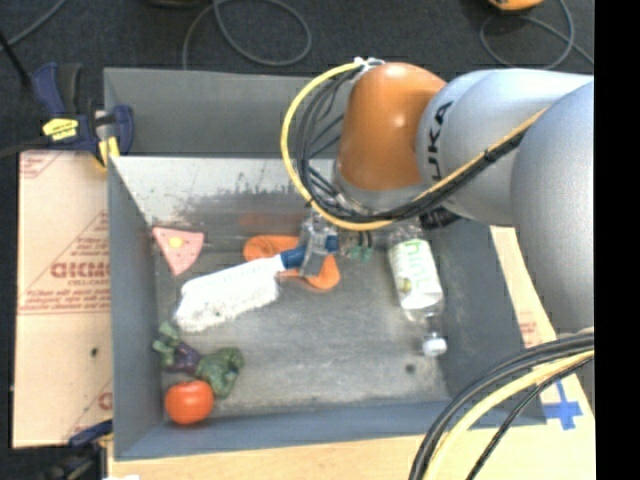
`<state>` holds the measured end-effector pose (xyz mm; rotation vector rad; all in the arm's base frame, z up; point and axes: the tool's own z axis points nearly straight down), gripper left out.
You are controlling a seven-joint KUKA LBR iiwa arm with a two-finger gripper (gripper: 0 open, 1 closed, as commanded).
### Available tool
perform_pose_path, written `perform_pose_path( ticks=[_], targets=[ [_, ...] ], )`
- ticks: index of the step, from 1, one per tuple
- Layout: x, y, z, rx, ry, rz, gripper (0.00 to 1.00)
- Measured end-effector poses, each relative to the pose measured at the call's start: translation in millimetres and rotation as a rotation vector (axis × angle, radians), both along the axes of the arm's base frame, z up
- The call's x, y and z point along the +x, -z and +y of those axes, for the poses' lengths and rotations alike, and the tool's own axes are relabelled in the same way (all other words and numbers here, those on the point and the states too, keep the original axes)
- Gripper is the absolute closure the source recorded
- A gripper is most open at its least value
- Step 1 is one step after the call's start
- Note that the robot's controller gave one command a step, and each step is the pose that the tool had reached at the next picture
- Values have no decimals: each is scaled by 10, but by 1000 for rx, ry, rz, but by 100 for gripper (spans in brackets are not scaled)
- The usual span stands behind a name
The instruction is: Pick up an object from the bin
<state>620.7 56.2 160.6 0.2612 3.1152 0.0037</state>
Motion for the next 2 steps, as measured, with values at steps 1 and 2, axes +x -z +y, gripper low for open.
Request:
perform_pose_path(
  ticks=[1,2],
  targets=[
    [-1,-50,-1,0,-1,1,100],
    [-2,-89,-2,0,-1,1,100]
  ],
)
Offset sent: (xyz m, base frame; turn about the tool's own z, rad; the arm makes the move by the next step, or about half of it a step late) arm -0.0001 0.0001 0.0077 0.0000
